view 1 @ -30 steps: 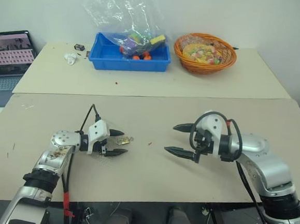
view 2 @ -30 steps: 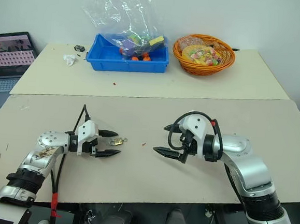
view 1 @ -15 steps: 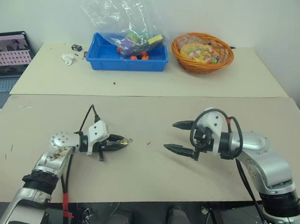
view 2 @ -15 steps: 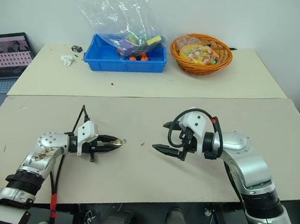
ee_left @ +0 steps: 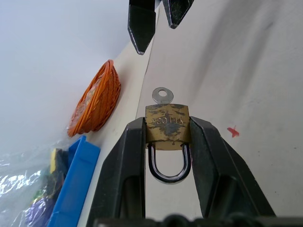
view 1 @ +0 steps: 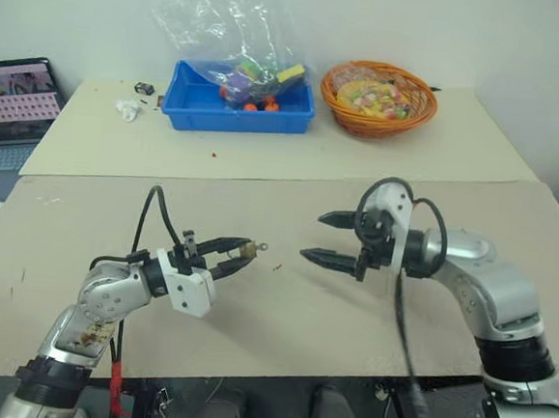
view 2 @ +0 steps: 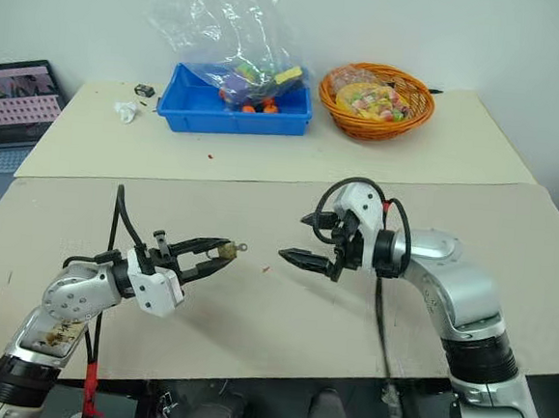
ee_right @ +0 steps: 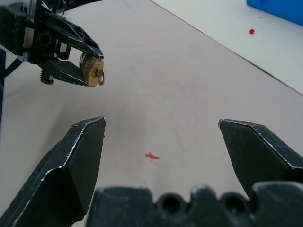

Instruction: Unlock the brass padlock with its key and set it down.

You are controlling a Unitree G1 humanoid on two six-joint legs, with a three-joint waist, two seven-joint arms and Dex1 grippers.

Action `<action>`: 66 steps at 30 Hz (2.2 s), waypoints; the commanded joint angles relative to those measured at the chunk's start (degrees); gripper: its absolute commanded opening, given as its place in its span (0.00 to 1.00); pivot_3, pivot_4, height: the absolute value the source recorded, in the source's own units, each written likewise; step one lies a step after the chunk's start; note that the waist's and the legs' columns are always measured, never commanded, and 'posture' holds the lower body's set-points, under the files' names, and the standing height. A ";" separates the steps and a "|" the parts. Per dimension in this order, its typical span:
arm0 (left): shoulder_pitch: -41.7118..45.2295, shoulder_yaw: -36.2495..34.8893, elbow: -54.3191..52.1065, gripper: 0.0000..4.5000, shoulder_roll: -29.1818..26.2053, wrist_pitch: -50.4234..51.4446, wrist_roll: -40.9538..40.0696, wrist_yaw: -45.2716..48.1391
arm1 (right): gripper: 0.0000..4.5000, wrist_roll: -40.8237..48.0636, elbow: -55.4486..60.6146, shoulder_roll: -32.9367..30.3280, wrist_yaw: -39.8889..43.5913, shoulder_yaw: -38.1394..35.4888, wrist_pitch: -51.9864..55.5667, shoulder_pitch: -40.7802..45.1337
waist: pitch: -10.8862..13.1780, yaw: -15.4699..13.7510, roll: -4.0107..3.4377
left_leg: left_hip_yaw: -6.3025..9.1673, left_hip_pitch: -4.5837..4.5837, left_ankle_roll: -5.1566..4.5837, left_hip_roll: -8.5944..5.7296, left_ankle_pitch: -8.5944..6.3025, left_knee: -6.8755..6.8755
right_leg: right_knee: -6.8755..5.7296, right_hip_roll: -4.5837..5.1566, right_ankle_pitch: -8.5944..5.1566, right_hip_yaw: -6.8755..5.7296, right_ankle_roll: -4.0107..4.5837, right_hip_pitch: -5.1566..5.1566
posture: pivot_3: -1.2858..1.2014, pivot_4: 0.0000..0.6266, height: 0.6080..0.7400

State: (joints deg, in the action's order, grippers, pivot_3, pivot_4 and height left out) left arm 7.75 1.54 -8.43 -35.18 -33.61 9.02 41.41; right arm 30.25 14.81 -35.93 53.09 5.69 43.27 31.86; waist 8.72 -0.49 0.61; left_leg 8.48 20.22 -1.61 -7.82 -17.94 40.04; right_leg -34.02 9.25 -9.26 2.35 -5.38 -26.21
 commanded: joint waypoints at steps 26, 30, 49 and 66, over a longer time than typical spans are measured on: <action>2.28 1.59 -2.32 0.18 -2.59 -2.93 2.66 -4.36 | 1.00 10.26 -6.56 11.77 -3.18 1.64 15.61 9.46 | 0.00 0.90 -0.01 | -0.06 0.04 -0.03 0.04 -0.02 -0.03 | -0.02 -0.06 0.05 -0.04 0.01 -0.07 | 0.52 0.24 0.94; 2.20 1.60 -2.44 0.18 -2.93 -3.01 2.66 -4.48 | 1.00 10.91 -5.95 11.72 -2.90 1.42 16.68 9.69 | 0.00 1.24 -0.01 | -0.06 0.04 -0.03 0.04 -0.02 -0.03 | -0.03 -0.06 0.05 -0.04 0.01 -0.08 | 0.52 0.24 0.94; 1.12 1.10 -4.22 0.18 -4.46 -2.04 2.59 -5.53 | 0.01 13.28 -4.23 12.63 -3.67 0.90 19.90 9.28 | 0.00 1.29 -0.01 | -0.06 0.04 -0.03 0.04 -0.02 -0.03 | -0.03 -0.06 0.05 -0.04 0.01 -0.08 | 0.52 0.24 0.94; 1.70 1.50 -5.52 0.18 -4.46 -1.13 2.21 -5.42 | 0.01 29.87 -18.69 25.84 -22.84 -11.56 49.23 16.09 | -0.01 1.40 -0.05 | -0.05 0.04 -0.02 0.08 -0.01 -0.06 | -0.08 -0.10 0.08 -0.03 0.06 -0.10 | 0.52 0.24 0.94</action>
State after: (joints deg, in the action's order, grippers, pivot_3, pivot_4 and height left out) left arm 8.39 2.43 -11.23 -40.02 -34.54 11.92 36.62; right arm 52.15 -0.77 -13.39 33.66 -6.46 89.83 45.92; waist 8.70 0.91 0.57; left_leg 8.42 20.27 -1.63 -7.74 -17.95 39.97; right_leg -34.10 9.15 -9.17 2.32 -5.32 -26.31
